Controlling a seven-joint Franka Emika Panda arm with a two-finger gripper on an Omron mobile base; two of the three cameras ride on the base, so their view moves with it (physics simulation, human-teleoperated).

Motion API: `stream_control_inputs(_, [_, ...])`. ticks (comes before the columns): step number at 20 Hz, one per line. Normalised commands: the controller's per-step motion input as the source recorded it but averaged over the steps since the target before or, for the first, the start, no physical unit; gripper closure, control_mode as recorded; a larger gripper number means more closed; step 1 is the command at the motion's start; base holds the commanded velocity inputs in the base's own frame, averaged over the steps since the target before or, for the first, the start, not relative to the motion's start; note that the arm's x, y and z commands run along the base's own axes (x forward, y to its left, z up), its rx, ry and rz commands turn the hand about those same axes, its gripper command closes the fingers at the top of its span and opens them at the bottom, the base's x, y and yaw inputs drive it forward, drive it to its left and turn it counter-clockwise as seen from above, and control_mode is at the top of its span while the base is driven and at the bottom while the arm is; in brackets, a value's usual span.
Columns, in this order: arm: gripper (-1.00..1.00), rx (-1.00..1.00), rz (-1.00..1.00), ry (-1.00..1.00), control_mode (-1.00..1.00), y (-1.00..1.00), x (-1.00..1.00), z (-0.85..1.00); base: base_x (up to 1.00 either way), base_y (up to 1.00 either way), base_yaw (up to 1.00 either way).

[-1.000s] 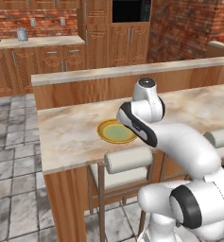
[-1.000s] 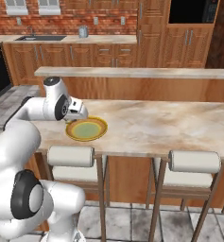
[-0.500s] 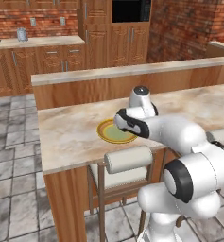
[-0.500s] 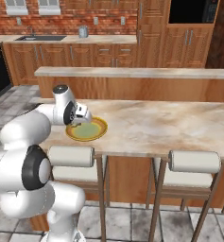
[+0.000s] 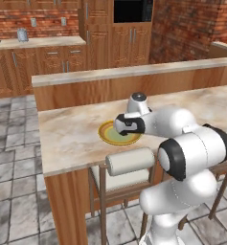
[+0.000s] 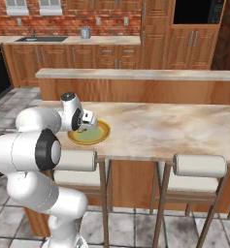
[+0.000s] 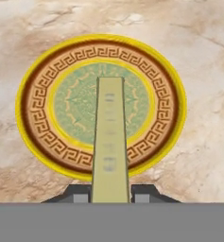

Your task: Retrieve the butter from the fridge and place it on a plate on the dining table. Then retrieve the butter knife by the fridge and place it near the plate.

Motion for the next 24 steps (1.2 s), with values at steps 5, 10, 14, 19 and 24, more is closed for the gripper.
stream_control_inputs(5, [1.0, 0.0, 0.0, 0.0, -1.0, 0.02, 0.22, -0.15, 0.0, 0.0, 0.0])
stream_control_inputs(10, [1.0, 0.0, 0.0, -0.02, -1.0, 0.0, 0.22, -0.14, 0.0, 0.0, 0.0])
stream_control_inputs(14, [1.0, 0.0, 0.0, -0.06, -1.0, 0.0, 0.14, -0.28, 0.0, 0.0, 0.0])
stream_control_inputs(19, [1.0, 0.0, 0.0, -0.03, -1.0, 0.0, 0.01, -0.31, 0.0, 0.0, 0.0])
stream_control_inputs(24, [1.0, 0.0, 0.0, 0.0, -1.0, 0.0, 0.04, -0.29, 0.0, 0.0, 0.0])
